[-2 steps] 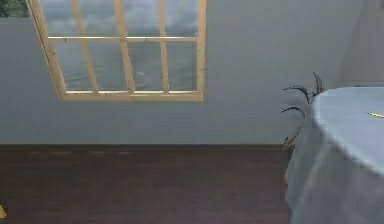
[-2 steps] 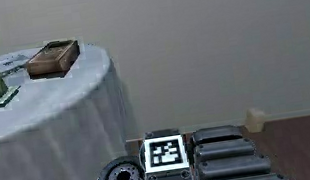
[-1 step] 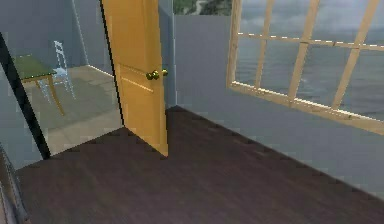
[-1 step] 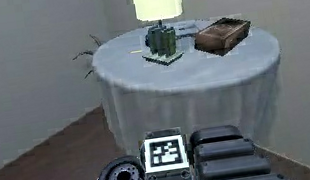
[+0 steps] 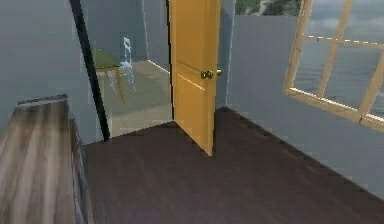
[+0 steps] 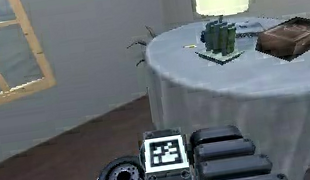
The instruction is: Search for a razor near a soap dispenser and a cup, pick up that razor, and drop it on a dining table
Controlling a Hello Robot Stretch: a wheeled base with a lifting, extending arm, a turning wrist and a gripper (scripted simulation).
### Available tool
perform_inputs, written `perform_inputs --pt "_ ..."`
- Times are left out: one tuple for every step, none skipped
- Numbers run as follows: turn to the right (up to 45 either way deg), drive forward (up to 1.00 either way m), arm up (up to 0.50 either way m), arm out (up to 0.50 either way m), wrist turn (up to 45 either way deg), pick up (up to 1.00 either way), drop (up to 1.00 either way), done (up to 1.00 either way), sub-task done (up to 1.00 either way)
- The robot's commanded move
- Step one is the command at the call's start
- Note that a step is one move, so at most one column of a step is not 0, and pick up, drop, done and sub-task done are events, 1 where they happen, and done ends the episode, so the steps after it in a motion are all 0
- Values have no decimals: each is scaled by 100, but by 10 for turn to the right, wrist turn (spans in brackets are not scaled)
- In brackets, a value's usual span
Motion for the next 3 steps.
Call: perform_inputs --pt "0 45 0 0 0 0 0 0 0" --pt "-150 0 0 0 0 0 0 0 0" --pt "0 100 0 0 0 0 0 0 0"
